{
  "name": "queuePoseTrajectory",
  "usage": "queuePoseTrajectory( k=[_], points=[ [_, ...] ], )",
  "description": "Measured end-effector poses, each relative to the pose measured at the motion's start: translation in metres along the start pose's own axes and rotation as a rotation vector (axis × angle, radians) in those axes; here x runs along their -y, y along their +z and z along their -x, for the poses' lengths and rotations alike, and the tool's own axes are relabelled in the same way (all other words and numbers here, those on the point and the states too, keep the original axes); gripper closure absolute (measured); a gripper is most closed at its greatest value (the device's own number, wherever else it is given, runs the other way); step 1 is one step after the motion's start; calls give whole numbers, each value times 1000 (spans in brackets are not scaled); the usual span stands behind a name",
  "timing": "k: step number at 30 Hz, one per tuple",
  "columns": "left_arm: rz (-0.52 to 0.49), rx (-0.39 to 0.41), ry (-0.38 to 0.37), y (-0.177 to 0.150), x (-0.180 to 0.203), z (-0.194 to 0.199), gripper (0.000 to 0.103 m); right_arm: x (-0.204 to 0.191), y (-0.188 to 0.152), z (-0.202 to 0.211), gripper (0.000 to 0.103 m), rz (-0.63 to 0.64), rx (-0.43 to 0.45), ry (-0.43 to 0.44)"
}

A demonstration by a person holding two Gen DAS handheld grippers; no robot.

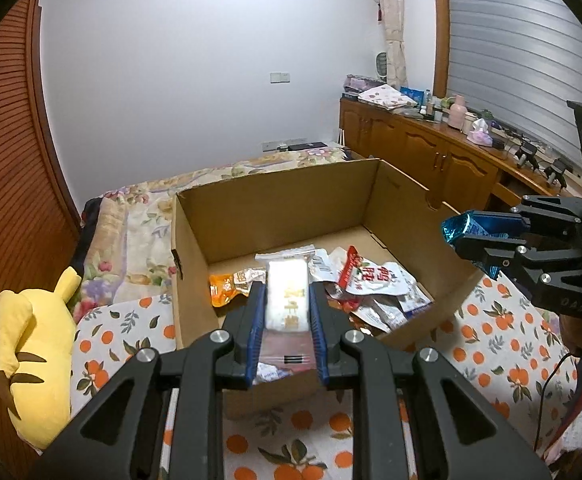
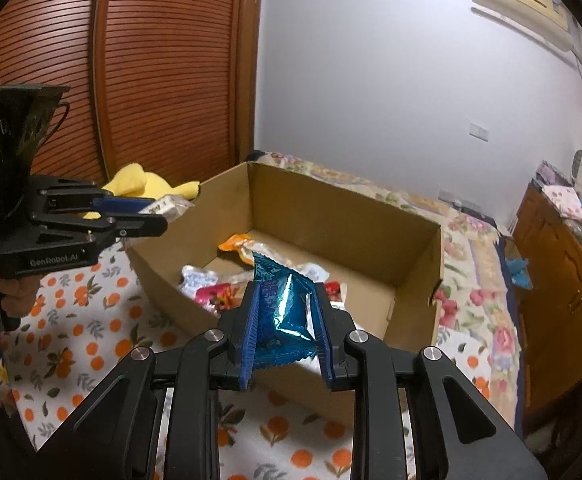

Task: Organize snacks
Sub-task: 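Lift both held items and carry them over the cardboard box, then open both tools to drop the white packet and blue candy into the box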

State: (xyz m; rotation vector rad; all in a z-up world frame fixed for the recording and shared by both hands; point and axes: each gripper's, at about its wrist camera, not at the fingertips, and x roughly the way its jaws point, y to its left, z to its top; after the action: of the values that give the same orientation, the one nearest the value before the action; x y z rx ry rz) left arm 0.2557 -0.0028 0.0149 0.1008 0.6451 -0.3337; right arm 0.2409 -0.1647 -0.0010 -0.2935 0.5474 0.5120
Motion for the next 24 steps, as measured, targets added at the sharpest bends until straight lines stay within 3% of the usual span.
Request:
queuePoseTrajectory(
  k=[24],
  points=[
    [34, -16, 25, 13, -13, -38, 81, 22, 6, -75, 79, -60, -93, 42]
  ],
)
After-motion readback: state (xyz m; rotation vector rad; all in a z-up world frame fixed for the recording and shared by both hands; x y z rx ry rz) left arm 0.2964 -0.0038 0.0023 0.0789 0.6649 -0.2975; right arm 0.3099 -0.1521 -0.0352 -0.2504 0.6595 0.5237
